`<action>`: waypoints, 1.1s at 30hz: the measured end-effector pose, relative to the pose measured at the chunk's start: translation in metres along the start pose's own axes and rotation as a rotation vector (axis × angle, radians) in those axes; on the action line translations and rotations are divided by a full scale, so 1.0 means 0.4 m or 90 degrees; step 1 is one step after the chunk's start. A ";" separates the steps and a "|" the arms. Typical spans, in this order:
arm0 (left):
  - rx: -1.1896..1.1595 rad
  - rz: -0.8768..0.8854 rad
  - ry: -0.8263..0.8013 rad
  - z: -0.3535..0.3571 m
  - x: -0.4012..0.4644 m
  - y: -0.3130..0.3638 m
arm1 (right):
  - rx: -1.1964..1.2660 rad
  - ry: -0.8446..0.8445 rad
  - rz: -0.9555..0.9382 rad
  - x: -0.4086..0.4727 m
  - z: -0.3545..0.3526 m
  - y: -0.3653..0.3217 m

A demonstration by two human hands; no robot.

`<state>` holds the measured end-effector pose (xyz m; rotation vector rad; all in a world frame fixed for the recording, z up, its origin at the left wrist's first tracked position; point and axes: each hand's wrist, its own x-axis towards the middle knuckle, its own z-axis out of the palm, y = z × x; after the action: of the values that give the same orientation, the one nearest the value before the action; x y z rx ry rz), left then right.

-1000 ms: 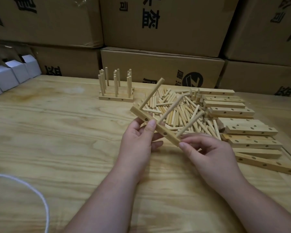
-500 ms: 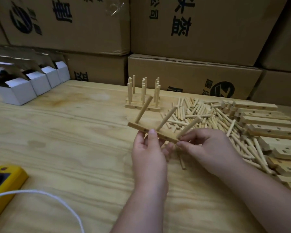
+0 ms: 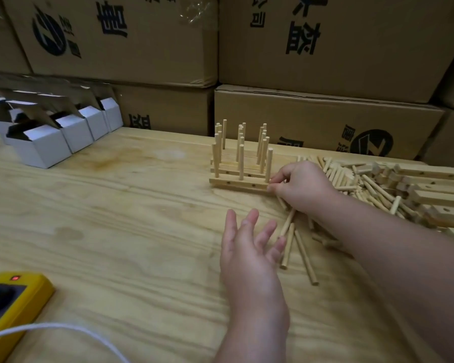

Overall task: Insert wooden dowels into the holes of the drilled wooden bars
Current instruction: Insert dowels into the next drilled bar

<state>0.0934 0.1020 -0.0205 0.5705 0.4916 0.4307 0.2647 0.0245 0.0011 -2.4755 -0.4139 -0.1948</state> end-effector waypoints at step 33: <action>0.078 0.020 -0.046 0.004 -0.019 -0.001 | -0.181 0.023 0.049 0.109 0.079 -0.024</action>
<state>0.0885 0.0971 -0.0173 0.7107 0.4423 0.4104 0.3037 0.0616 -0.0088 -2.7560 -0.2916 -0.2823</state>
